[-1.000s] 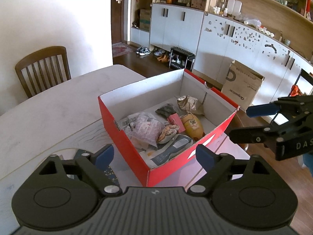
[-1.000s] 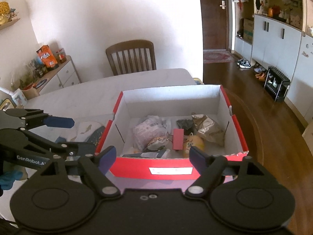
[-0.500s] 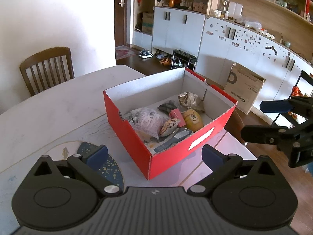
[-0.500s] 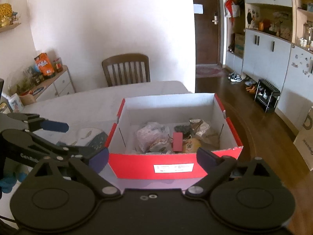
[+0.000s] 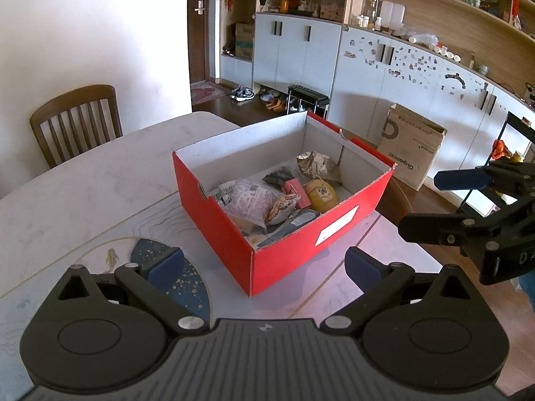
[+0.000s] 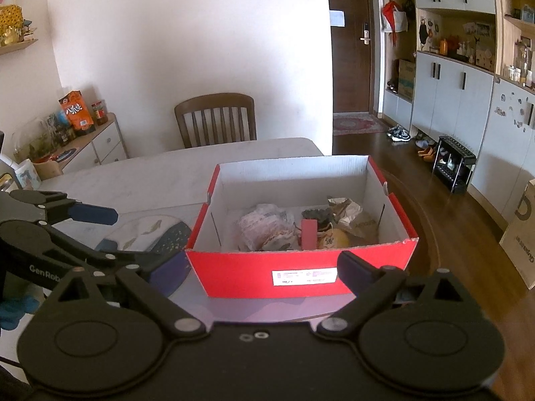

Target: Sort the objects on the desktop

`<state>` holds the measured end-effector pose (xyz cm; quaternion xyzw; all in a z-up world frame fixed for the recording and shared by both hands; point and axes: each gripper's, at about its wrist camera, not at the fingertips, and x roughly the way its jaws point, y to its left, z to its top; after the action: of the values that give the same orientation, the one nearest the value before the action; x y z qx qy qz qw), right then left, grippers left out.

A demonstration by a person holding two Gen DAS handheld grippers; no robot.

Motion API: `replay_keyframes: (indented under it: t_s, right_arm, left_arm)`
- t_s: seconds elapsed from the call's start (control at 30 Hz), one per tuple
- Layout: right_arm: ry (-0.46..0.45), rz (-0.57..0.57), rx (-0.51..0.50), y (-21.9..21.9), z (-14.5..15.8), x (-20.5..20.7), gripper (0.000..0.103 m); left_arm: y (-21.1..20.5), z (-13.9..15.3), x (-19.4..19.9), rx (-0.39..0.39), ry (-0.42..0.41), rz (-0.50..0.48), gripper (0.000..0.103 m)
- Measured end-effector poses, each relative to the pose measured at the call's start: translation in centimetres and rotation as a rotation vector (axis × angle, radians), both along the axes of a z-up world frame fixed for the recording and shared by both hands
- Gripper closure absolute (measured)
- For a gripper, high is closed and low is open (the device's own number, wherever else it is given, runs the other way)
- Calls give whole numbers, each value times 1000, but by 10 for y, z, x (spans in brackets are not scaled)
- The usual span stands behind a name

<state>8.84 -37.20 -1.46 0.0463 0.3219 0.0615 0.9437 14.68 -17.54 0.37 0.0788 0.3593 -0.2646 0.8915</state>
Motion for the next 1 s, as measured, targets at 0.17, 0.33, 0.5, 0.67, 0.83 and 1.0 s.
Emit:
replay_keyframes:
  t_s: [0.17,0.33,0.5,0.67,0.83,1.0]
  right_arm:
    - [-2,-4,0,1,-2,-3,5]
    - [-3,-8,6,1,-1,-4,5]
    - [-23,-12,4,1,2,-6,5]
    - [-37,-18,5,0,3,-6,5]
    - [-41,-42,10,-1,0,-8,5]
    - [-47,-48,8,-1,0,-9,5]
  left_arm:
    - [-1,-3,-2,16,-4,7,0]
    - [2,-3,-5,5,-16,15,0]
    - [2,-1,-9,0,-51,9,0]
    - [2,1,-9,7,-66,13,0]
    - [3,1,-8,6,-71,15,0]
    - [3,1,-9,6,-73,7,0]
